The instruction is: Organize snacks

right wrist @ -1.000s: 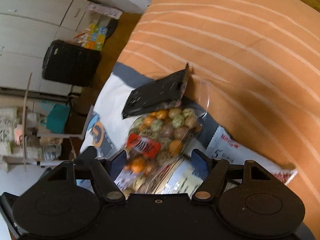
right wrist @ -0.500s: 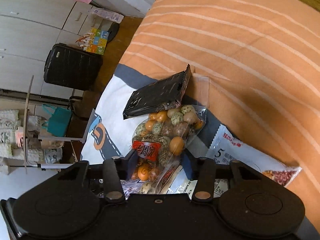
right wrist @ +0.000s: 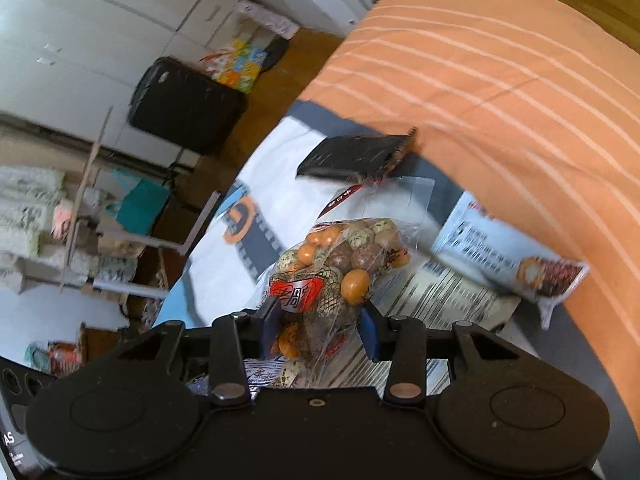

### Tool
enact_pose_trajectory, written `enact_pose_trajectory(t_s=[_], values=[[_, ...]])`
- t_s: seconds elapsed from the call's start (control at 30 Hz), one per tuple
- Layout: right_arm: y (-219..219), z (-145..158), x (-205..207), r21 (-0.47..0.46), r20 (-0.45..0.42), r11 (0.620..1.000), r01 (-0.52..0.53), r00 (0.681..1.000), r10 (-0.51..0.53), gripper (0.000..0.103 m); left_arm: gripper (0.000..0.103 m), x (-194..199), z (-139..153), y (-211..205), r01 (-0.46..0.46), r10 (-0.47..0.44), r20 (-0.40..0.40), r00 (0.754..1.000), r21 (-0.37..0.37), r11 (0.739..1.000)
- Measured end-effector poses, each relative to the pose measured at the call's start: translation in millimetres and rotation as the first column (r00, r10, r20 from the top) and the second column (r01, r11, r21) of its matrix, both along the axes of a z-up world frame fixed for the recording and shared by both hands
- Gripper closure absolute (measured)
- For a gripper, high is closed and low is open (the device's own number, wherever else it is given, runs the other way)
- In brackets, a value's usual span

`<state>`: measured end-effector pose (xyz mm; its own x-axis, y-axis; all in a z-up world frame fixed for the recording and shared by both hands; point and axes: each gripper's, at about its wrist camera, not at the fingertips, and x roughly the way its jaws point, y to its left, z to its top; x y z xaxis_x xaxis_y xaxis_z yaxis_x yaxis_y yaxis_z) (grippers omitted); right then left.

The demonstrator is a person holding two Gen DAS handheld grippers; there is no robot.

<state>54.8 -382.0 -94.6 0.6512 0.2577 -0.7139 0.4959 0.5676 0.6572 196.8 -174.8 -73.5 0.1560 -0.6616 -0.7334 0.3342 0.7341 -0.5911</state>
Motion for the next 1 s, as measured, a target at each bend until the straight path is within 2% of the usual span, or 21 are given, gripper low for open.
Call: enact_pose_trajectory(t_s=[0.4, 0.6, 0.77, 1.0], values=[[66.4, 18.4, -31.4, -0.011, 0.093, 0.988, -0.154, 0.984, 0.154, 0.056, 0.073, -48.9, 31.8, 77.7, -0.077, 0.077, 0.023, 0.997, 0.035, 0.996], [99.4, 28.0, -49.2, -0.011, 0.098, 0.972, -0.236, 0.967, 0.235, 0.056, 0.073, -81.2, 42.3, 122.2, -0.115, 0.115, 0.012, 0.993, 0.025, 0.993], [127.1, 29.6, -62.9, 0.031, 0.095, 0.954, -0.299, 0.951, 0.295, 0.057, 0.073, -110.3, 54.0, 154.0, -0.143, 0.142, 0.022, 0.990, 0.068, 0.987], [163.1, 42.7, -70.0, -0.009, 0.103, 0.924, -0.381, 0.919, 0.380, 0.057, 0.073, -132.3, 65.7, 204.9, -0.177, 0.177, 0.010, 0.984, 0.056, 0.983]])
